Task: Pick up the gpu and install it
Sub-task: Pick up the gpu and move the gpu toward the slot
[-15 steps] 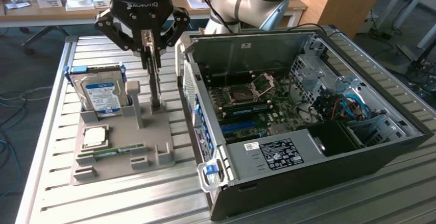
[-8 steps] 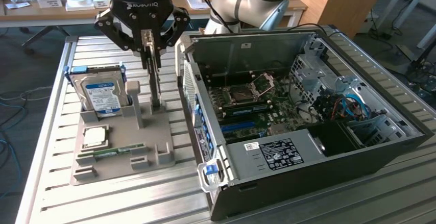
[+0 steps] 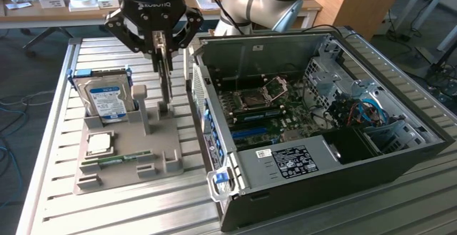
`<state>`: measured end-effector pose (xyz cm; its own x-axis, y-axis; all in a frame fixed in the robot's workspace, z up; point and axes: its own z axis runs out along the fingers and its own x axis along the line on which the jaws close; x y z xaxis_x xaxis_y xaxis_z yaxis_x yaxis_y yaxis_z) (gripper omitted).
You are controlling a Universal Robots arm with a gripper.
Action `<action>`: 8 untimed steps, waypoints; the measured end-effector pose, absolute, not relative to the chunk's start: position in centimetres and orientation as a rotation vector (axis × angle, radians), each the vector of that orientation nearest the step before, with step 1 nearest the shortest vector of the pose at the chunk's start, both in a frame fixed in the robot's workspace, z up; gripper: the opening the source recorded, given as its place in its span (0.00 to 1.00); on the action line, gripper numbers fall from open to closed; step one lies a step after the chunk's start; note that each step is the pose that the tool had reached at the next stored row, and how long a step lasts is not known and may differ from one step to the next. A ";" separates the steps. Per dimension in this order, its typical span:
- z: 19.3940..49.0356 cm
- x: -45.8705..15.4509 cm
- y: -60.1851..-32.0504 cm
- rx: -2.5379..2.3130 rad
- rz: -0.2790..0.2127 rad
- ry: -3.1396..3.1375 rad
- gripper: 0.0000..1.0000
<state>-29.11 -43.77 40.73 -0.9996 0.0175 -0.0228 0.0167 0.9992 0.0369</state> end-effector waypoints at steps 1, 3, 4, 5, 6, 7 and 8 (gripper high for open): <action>40.7 -28.9 -43.8 0.027 0.057 3.118 0.27; 40.7 -28.5 -43.8 0.027 0.057 3.118 0.27; 40.7 -28.3 -43.8 0.026 0.057 3.118 0.27; 40.7 -28.1 -43.8 0.027 0.057 3.118 0.27; 40.7 -27.9 -43.8 0.027 0.057 3.118 0.27; 40.7 -27.7 -43.8 0.027 0.057 3.118 0.27; 40.7 -27.5 -43.8 0.027 0.057 3.118 0.27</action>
<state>-27.50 -43.77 40.73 -0.9996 0.0175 -0.0229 0.0167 0.9992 0.0369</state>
